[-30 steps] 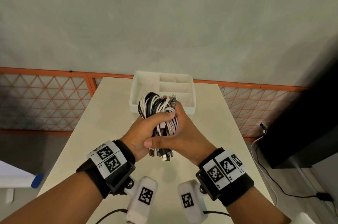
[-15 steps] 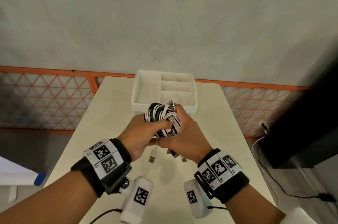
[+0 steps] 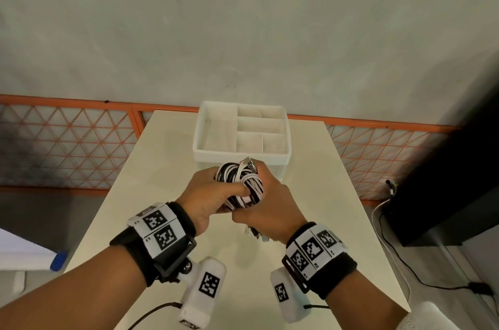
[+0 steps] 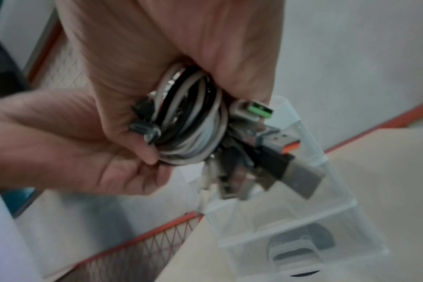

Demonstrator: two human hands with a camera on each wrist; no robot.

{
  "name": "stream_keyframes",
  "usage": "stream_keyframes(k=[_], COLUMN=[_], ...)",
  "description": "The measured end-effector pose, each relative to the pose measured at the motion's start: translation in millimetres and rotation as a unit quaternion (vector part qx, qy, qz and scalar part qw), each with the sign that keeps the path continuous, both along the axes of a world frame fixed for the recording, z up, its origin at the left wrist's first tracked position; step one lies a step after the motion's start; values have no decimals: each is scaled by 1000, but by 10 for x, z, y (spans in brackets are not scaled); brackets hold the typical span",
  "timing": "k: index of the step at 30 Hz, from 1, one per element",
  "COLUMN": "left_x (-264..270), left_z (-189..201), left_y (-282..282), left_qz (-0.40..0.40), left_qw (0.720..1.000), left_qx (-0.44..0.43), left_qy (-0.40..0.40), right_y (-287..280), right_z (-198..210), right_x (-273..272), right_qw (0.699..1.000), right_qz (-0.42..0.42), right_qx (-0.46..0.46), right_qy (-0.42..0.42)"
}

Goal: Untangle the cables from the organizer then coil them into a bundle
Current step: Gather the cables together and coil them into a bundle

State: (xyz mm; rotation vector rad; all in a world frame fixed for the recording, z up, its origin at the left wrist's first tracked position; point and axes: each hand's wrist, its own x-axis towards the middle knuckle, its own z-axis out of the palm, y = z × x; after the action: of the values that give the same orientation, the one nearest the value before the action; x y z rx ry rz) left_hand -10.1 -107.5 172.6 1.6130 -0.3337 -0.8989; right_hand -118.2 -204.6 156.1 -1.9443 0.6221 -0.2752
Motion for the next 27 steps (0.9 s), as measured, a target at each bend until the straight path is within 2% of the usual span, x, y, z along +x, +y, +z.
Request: stream_keyframes(k=[8,13,16,19,21,23,27], left_x=[-40,29,77,130,208,305,479], left_z=[-192,-278,-352,-472,-604,-741,-985], left_y=[-5,-15,-41,-32,-14,-33,-231], left_qz=[36,16,-35,-126,-147,-125,6], left_qw=[983,986,984,975,977,980,962], left_qx=[96,115,146,177,155,116,39], left_qy=[-150,-121,-100,-50,15,105,270], right_y=[152,82,57,53,10,-77,-279], right_z=[-290,-436,-524,-614,-681,-735,-746], right_x=[119,126,98,44,4,-20,-13], right_qw=[992,996,993,982,975,971,964], right_qz=[-18,-16,-8,7,-3,-29,-69], right_qx=[-102,-67,-81,-110,-112,-106,-101], right_qy=[68,58,83,153,191,212,235])
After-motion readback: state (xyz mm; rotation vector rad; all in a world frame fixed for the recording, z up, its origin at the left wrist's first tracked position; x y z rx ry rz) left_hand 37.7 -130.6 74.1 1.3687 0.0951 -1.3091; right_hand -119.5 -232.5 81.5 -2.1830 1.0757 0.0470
